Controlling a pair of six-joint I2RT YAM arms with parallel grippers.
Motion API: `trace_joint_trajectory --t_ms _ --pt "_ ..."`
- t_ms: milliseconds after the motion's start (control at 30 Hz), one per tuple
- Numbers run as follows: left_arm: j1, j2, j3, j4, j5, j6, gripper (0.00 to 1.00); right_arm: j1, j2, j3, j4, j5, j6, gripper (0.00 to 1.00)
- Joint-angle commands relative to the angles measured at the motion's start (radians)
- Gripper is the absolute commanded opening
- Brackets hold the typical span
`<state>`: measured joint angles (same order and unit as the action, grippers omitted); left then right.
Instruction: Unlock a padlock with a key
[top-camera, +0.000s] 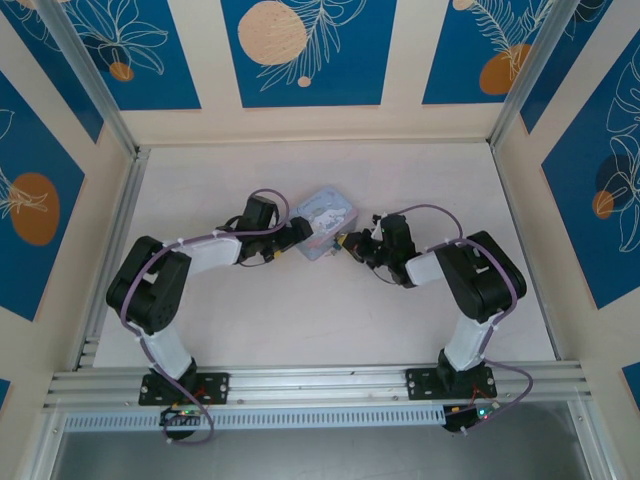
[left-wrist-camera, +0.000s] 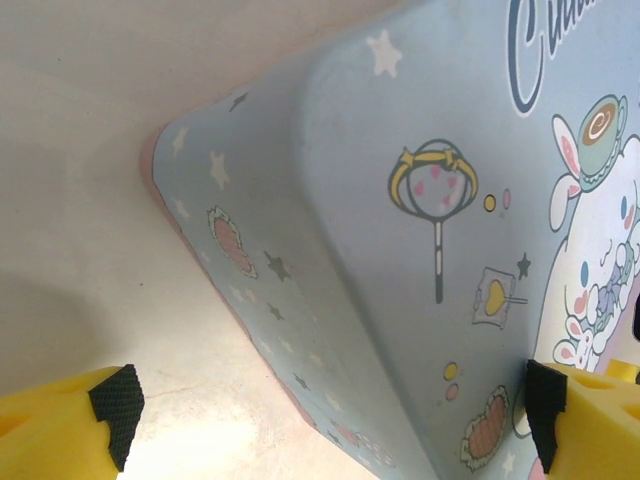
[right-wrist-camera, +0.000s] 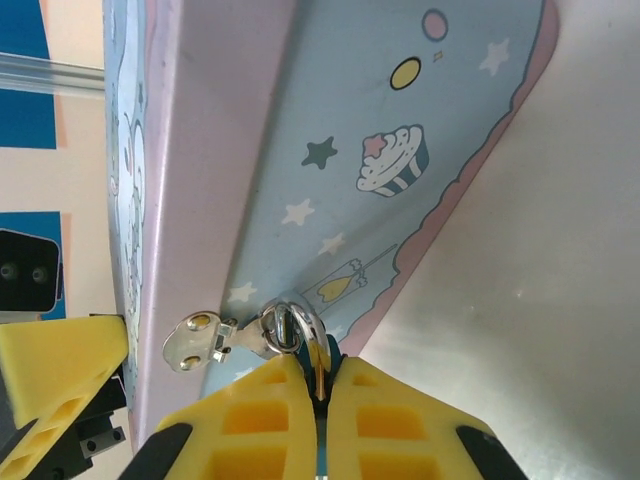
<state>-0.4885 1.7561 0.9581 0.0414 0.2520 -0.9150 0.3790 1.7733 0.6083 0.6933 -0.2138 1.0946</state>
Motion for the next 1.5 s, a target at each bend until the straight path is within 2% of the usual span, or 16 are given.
trace_joint_trajectory --t_ms 0,167,333,433,600,733,1033,1233,1367,1467 --pt "0.010 0.038 -0.019 -0.175 -0.066 0.011 0.97 -0.037 -0.029 -0.029 -0.039 -0.002 -0.039 0.00" --pt "0.008 0.043 -0.018 -0.178 -0.066 0.014 0.96 -0.068 -0.032 -0.021 -0.082 -0.041 -0.072 0.00" --pt "0.008 0.052 -0.012 -0.177 -0.062 0.015 0.96 -0.088 -0.008 0.115 -0.350 -0.126 -0.249 0.00" --pt "0.008 0.058 -0.005 -0.179 -0.057 0.018 0.96 -0.117 0.018 0.176 -0.412 -0.187 -0.274 0.00" --pt "0.009 0.058 -0.003 -0.183 -0.057 0.021 0.96 -0.158 0.011 0.165 -0.319 -0.222 -0.202 0.00" --pt "0.008 0.054 -0.005 -0.182 -0.057 0.021 0.96 -0.157 0.022 0.180 -0.317 -0.262 -0.197 0.00" --pt "0.008 0.039 -0.001 -0.182 -0.050 0.019 0.96 -0.145 0.016 0.076 -0.268 -0.232 -0.193 0.01" --pt "0.009 0.039 0.007 -0.187 -0.048 0.020 0.95 -0.124 0.044 0.059 -0.229 -0.216 -0.180 0.09" --pt "0.008 0.039 0.008 -0.189 -0.048 0.020 0.95 -0.117 0.047 0.048 -0.208 -0.203 -0.174 0.18" --pt "0.009 0.040 0.009 -0.188 -0.048 0.020 0.95 -0.112 0.045 0.036 -0.186 -0.196 -0.165 0.21"
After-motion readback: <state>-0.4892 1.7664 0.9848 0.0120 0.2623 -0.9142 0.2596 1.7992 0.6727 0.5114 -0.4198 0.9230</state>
